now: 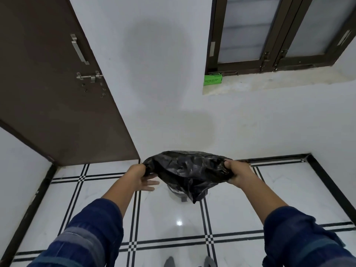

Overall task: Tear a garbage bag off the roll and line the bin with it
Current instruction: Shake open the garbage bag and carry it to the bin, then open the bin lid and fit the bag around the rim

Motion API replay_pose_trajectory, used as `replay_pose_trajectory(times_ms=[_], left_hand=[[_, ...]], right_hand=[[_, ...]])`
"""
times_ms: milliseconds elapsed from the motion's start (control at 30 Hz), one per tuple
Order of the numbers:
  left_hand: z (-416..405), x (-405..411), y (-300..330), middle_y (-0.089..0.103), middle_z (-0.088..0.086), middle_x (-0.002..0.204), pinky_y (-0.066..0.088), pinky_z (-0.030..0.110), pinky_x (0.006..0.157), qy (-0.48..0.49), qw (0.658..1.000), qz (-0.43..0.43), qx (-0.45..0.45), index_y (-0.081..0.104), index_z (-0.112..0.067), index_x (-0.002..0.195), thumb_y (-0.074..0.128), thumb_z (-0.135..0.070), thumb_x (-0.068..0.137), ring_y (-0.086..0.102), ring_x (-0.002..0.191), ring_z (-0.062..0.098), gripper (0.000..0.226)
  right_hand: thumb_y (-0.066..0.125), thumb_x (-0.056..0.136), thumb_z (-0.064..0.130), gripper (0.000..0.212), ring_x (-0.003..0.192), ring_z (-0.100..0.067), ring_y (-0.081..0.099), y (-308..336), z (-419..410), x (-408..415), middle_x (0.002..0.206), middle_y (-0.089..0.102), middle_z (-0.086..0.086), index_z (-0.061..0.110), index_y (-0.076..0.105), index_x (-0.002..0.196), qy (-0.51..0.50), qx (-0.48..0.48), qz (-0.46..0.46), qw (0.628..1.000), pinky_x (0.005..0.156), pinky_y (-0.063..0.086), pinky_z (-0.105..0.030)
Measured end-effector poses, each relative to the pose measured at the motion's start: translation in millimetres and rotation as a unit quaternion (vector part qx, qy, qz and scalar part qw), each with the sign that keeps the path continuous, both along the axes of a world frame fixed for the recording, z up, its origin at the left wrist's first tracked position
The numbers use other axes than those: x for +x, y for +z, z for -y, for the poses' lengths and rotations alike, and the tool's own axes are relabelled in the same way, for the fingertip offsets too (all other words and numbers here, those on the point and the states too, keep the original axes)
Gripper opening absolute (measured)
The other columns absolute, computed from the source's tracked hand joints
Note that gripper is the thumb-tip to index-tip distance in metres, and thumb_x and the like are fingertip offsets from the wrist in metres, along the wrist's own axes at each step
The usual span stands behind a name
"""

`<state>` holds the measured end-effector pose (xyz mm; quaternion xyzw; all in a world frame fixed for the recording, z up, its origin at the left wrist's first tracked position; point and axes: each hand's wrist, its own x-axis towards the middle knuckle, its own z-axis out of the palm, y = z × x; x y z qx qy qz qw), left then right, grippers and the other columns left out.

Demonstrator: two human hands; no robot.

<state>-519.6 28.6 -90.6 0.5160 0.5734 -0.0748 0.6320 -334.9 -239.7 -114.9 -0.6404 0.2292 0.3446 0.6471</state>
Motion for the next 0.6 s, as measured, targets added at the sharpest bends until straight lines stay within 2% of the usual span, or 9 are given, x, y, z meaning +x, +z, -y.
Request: replay_pose_trajectory(times_ms=[67, 100, 167, 200, 267, 300, 400, 500, 600], left_hand=[[-3, 4, -4, 0.069, 0.018, 0.098, 0.055, 0.054, 0.096, 0.184, 0.974, 0.078, -0.109, 0.061, -0.001, 0.101, 0.031, -0.01, 0.11, 0.068, 0.101, 0.037, 0.033], [-5, 9, -7, 0.068, 0.019, 0.101, 0.056, 0.046, 0.096, 0.229, 0.96, 0.113, -0.115, 0.061, 0.001, 0.104, 0.032, -0.01, 0.109, 0.067, 0.103, 0.034, 0.031], [-9, 14, -5, 0.069, 0.02, 0.11, 0.053, 0.038, 0.099, 0.272, 0.937, 0.163, -0.145, 0.061, 0.001, 0.115, 0.035, -0.014, 0.107, 0.065, 0.106, 0.03, 0.031], [-7, 16, -3, 0.07, 0.022, 0.108, 0.054, 0.041, 0.096, 0.271, 0.932, 0.177, -0.166, 0.062, 0.001, 0.114, 0.035, -0.013, 0.106, 0.065, 0.103, 0.032, 0.032], [-4, 19, 5, 0.074, 0.024, 0.095, 0.062, 0.049, 0.08, 0.263, 0.913, 0.238, -0.202, 0.066, 0.0, 0.104, 0.041, -0.017, 0.103, 0.067, 0.094, 0.037, 0.031], [-1, 21, 8, 0.076, 0.022, 0.094, 0.061, 0.052, 0.08, 0.247, 0.914, 0.253, -0.2, 0.069, -0.004, 0.1, 0.047, -0.025, 0.101, 0.068, 0.094, 0.037, 0.03], [13, 24, 29, 0.077, 0.019, 0.101, 0.057, 0.052, 0.095, 0.096, 0.94, 0.292, -0.151, 0.074, -0.008, 0.099, 0.067, -0.028, 0.091, 0.073, 0.094, 0.035, 0.023], [24, 36, 27, 0.078, 0.02, 0.097, 0.064, 0.042, 0.08, -0.079, 0.986, 0.145, -0.026, 0.071, 0.008, 0.11, 0.08, -0.001, 0.08, 0.076, 0.085, 0.032, 0.033], [29, 47, 22, 0.075, 0.026, 0.101, 0.062, 0.045, 0.077, -0.02, 0.993, 0.088, 0.08, 0.067, 0.01, 0.113, 0.078, 0.004, 0.08, 0.074, 0.084, 0.036, 0.036]], right_hand=[[0.038, 0.099, -0.007, 0.03, 0.08, -0.029, 0.062, -8, 3, 3, 0.092, 0.065, -0.015, 0.005, 0.066, 0.097, -0.032, 0.04, -0.025, 0.998, 0.08, 0.052, -0.046], [0.043, 0.1, -0.001, 0.025, 0.084, -0.025, 0.06, -4, 6, -1, 0.095, 0.066, -0.012, 0.005, 0.067, 0.104, -0.028, 0.064, -0.041, 0.997, 0.082, 0.048, -0.036], [0.057, 0.096, 0.008, 0.023, 0.09, -0.016, 0.055, -9, 13, 8, 0.1, 0.066, -0.003, 0.005, 0.067, 0.116, -0.066, 0.042, -0.095, 0.992, 0.068, 0.046, -0.016], [0.055, 0.098, 0.01, 0.021, 0.09, -0.017, 0.056, -12, 16, 10, 0.098, 0.066, -0.003, 0.004, 0.069, 0.112, -0.066, 0.068, -0.108, 0.99, 0.06, 0.048, -0.015], [0.056, 0.095, 0.02, 0.023, 0.078, -0.027, 0.064, -3, 26, 7, 0.083, 0.069, -0.01, 0.006, 0.07, 0.084, -0.06, 0.139, -0.11, 0.982, 0.061, 0.056, -0.03], [0.062, 0.091, 0.026, 0.025, 0.074, -0.029, 0.066, 3, 27, 4, 0.079, 0.07, -0.013, 0.007, 0.071, 0.078, 0.0, 0.121, -0.103, 0.987, 0.066, 0.056, -0.034], [0.08, 0.082, 0.032, 0.03, 0.084, -0.025, 0.071, 3, 22, 0, 0.098, 0.074, -0.008, 0.016, 0.068, 0.104, 0.234, -0.072, 0.042, 0.969, 0.074, 0.06, -0.036], [0.076, 0.079, 0.047, 0.041, 0.093, -0.027, 0.068, 5, 14, 4, 0.096, 0.073, -0.008, 0.011, 0.072, 0.096, 0.311, -0.266, 0.2, 0.89, 0.081, 0.056, -0.037], [0.063, 0.087, 0.042, 0.04, 0.077, -0.029, 0.059, 12, 7, 5, 0.076, 0.061, -0.011, 0.005, 0.06, 0.073, 0.299, -0.267, 0.223, 0.889, 0.064, 0.042, -0.035]])
